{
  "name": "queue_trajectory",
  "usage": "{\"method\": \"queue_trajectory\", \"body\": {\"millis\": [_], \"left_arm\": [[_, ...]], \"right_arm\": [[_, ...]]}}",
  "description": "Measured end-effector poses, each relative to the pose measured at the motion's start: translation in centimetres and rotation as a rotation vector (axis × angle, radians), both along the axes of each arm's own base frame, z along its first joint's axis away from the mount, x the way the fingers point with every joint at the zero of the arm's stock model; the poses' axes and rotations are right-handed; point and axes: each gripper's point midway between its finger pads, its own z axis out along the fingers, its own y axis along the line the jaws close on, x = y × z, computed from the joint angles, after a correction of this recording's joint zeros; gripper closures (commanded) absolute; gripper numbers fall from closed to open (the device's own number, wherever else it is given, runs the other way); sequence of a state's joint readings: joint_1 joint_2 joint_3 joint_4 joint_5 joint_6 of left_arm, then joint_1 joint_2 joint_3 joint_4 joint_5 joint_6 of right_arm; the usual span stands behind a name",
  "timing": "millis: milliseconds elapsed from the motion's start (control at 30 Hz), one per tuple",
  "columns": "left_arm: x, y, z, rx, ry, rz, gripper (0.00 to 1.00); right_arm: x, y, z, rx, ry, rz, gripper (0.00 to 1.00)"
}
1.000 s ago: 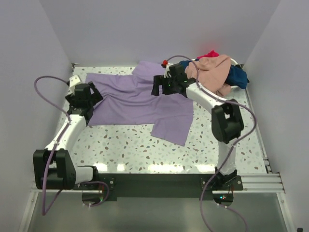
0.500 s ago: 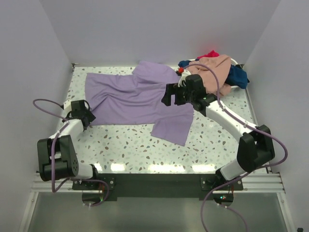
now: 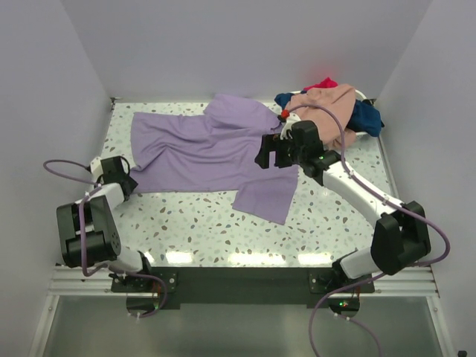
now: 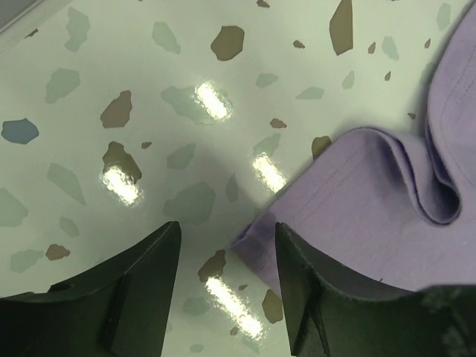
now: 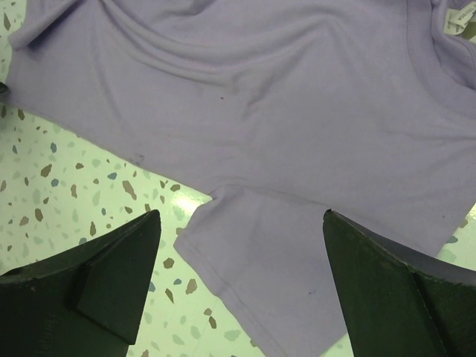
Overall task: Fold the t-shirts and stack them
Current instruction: Flatten the tshirt out
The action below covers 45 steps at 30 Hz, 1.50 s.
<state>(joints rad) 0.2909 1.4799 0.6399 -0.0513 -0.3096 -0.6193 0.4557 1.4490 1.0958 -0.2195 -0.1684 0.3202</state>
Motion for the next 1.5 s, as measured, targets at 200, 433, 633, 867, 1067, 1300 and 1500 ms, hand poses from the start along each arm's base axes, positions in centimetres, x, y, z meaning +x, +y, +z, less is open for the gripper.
{"method": "queue_trajectory", "body": {"millis": [200, 433, 633, 867, 1067, 1300, 1500], "left_arm": [[1.1, 0.4, -0.1, -0.003, -0.021, -0.002, 0.53], [2.0, 0.5, -0.1, -0.007, -0.029, -0.016, 0.59], [2.2, 0.3, 0.0, -0.013, -0.035, -0.024, 0.62], [2.2, 0.2, -0.1, -0.016, -0.038, -0.028, 0.63], [2.1, 0.0, -0.2, -0.018, -0.036, -0.042, 0.78], [2.0, -0.7, -0.3, -0.026, -0.038, -0.078, 1.00], [1.5, -1.9, -0.2, -0.062, -0.053, -0.113, 1.00]], "right_arm": [[-0.2, -0.2, -0.2, -0.004, 0.005, -0.004, 0.06], [-0.4, -0.7, -0.1, -0.011, -0.004, -0.017, 0.06], [-0.8, -1.0, -0.6, -0.020, 0.007, -0.020, 0.06], [-1.6, -1.4, -1.4, -0.028, 0.024, -0.020, 0.06], [-1.7, -1.5, -1.4, -0.029, 0.027, -0.020, 0.06], [-2.1, -1.7, -1.5, -0.031, 0.030, -0.021, 0.06], [-2.4, -1.8, -2.0, -0.038, 0.042, -0.022, 0.06]]}}
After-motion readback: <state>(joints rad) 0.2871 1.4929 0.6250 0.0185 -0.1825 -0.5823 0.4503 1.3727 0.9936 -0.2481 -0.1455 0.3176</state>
